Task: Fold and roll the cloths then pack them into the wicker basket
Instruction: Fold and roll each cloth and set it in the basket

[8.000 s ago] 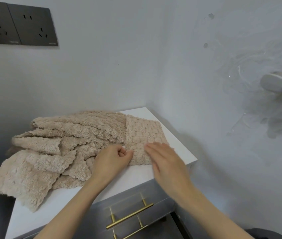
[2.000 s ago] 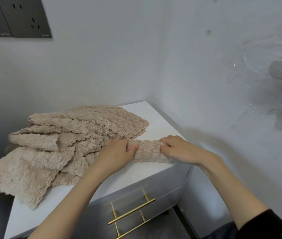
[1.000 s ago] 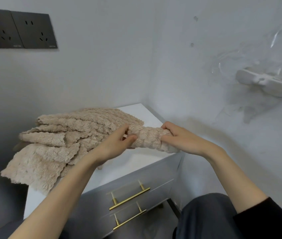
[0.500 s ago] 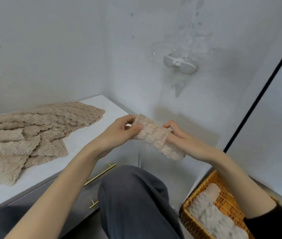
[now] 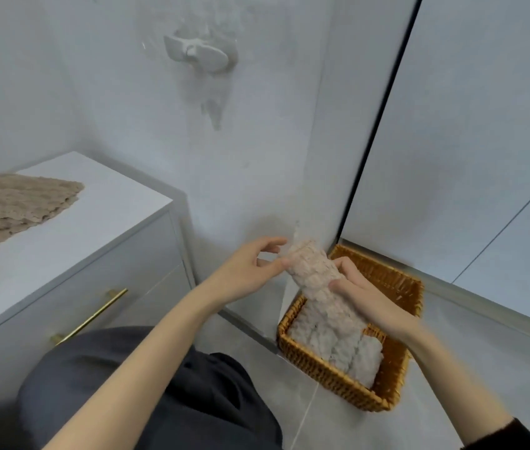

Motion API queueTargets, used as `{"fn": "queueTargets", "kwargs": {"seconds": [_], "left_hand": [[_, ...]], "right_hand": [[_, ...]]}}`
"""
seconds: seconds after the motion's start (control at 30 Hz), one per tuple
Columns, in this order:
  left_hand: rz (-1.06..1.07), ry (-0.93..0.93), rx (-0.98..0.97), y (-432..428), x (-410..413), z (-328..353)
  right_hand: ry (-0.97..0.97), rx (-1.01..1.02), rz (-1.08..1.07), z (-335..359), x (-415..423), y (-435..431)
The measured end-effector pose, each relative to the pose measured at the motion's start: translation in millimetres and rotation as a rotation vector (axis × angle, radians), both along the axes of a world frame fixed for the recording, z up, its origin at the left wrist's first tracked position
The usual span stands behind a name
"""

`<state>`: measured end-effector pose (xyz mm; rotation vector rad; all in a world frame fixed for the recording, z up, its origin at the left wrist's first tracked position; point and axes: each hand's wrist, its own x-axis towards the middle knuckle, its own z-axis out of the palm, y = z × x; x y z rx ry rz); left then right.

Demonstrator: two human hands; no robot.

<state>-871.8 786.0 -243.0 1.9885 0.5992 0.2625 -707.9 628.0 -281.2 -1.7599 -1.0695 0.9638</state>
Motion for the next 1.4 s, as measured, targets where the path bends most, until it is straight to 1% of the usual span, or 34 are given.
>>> {"fn": "queueTargets", "kwargs": {"seconds": [0.07,0.2,0.3,0.37,0.7,0.9,1.03,1.17,1.23,1.27,1.33,1.37,1.4], "left_hand": [[-0.023,0.046,-0.015,-7.2,16.2,-16.3],[-0.065,0.099,-0.070,-19.4,50.8,-47.8],[-0.088,0.130,-0.097,-24.0,76.9,-71.1],[-0.096,0.160,-0.119,-25.4,93.6,-86.5],[-0.085,0.237,-0.118,-18.6,144.4,-159.4],[-0.092,0.266,-0.129,-11.3,158.7,-184.2],[-0.096,0.274,-0.138,-8.4,164.9,-190.0],[-0.092,0.273,-0.131,-6.3,168.1,-190.1],[-0.088,0.279,-0.140,-5.4,169.1,-189.5],[-0.087,0.282,-0.145,-5.5,169.3,-189.0],[-0.090,0.283,-0.146,-5.5,169.6,-188.4],[-0.092,0.283,-0.144,-5.7,169.6,-188.3],[-0.097,0.285,-0.139,-6.1,169.4,-188.3]], "right_hand": [[0.031,-0.029,-0.131,-24.5,20.4,-11.5],[0.181,-0.094,-0.451,-82.0,65.8,-27.5],[0.346,-0.047,-0.698,-123.0,99.4,-27.0],[0.472,-0.021,-0.822,-150.3,122.8,-23.0],[0.748,-0.045,-1.003,-258.5,199.7,19.8],[0.806,-0.186,-1.058,-320.3,211.8,39.3],[0.778,-0.290,-1.057,-341.8,206.4,50.6],[0.750,-0.318,-0.999,-354.0,203.8,61.4],[0.706,-0.351,-1.000,-358.0,202.3,65.2],[0.628,-0.399,-1.013,-359.0,201.1,65.0],[0.333,-0.552,-1.018,-360.6,201.1,63.4],[0.176,-0.596,-1.013,-360.4,201.3,62.4],[0.082,-0.589,-1.020,-359.7,199.6,62.3]]}}
